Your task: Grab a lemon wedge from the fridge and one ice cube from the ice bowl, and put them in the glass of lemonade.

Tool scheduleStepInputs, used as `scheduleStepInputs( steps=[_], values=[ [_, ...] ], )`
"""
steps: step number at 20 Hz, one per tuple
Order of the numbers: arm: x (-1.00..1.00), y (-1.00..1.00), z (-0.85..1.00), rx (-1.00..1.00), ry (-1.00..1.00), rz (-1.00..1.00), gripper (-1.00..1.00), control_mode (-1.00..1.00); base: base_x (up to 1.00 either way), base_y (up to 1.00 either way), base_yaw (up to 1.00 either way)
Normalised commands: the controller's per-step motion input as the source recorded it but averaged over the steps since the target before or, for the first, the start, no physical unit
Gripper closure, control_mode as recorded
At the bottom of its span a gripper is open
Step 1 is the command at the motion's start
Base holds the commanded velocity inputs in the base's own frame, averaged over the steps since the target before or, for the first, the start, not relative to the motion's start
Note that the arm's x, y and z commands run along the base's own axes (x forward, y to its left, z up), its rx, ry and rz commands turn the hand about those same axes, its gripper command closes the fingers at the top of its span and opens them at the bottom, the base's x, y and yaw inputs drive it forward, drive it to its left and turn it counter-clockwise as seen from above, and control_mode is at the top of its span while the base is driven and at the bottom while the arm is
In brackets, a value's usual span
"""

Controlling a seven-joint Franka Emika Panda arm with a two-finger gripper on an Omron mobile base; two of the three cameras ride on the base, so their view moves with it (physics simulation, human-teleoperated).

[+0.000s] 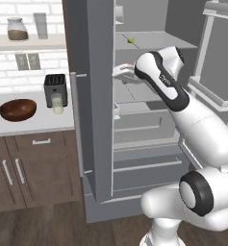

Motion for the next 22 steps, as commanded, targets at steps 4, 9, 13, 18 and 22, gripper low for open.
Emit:
scheduleStepInputs(
  steps=[4, 9, 13, 18, 22],
  values=[
    [0.32, 0.21, 0.0, 0.01, 0.0, 0.02, -1.0, -1.0, 0.0, 0.0, 0.0],
    [0.3, 0.71, 0.0, 0.01, 0.0, 0.04, -1.0, -1.0, 0.0, 0.0, 0.0],
    [0.25, 0.86, 0.03, 0.0, 0.0, 0.0, -1.0, -1.0, 0.0, 0.0, 0.0],
    [0.14, 0.72, 0.14, 0.0, 0.0, 0.0, -1.0, -1.0, 0.0, 0.0, 0.0],
    [-0.08, 0.0, 0.18, 0.0, 0.0, -0.04, -1.0, -1.0, 0.0, 0.0, 0.0]
  ],
)
